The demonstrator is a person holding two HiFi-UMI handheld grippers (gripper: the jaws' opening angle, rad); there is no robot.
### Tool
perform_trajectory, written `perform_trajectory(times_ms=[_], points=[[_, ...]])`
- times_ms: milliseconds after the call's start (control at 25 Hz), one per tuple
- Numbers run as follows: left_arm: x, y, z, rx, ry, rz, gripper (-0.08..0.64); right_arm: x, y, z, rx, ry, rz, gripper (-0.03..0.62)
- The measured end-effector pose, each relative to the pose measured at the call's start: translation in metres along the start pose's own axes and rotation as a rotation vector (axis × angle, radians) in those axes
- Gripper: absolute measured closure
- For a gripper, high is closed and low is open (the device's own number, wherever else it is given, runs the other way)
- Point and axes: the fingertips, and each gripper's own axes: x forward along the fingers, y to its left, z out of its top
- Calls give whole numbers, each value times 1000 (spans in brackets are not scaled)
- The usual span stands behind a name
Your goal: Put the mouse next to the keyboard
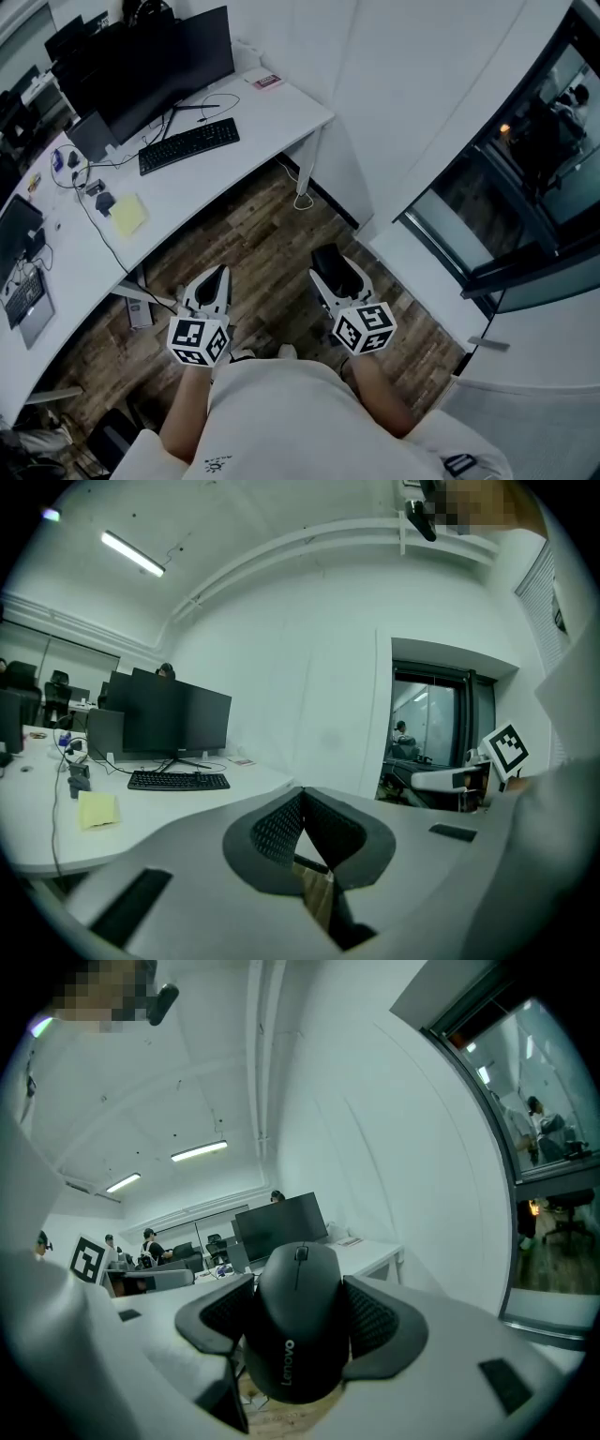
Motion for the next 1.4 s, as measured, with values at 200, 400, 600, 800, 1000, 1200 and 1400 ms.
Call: perform_trajectory(times_ms=[200,400,600,800,1000,1200,1400], points=[[-1,-10,-7,0,7,10,549,-9,-7,-5,0,7,14,290],[1,-20,-11,-2,8,15,549,-15,-13,-5,8,9,29,290],[3,-29,-13,0,13,11,549,-17,-19,-6,5,8,29,290],[7,-24,-11,3,14,18,549,-14,-19,-4,6,7,34,290],[16,-21,-11,-4,19,10,549,-8,-24,-5,7,15,26,290],[30,-15,-13,-7,26,-3,549,3,-29,-2,-12,16,14,290],[48,-4,-12,-9,36,-17,549,20,-33,1,-12,18,8,290]])
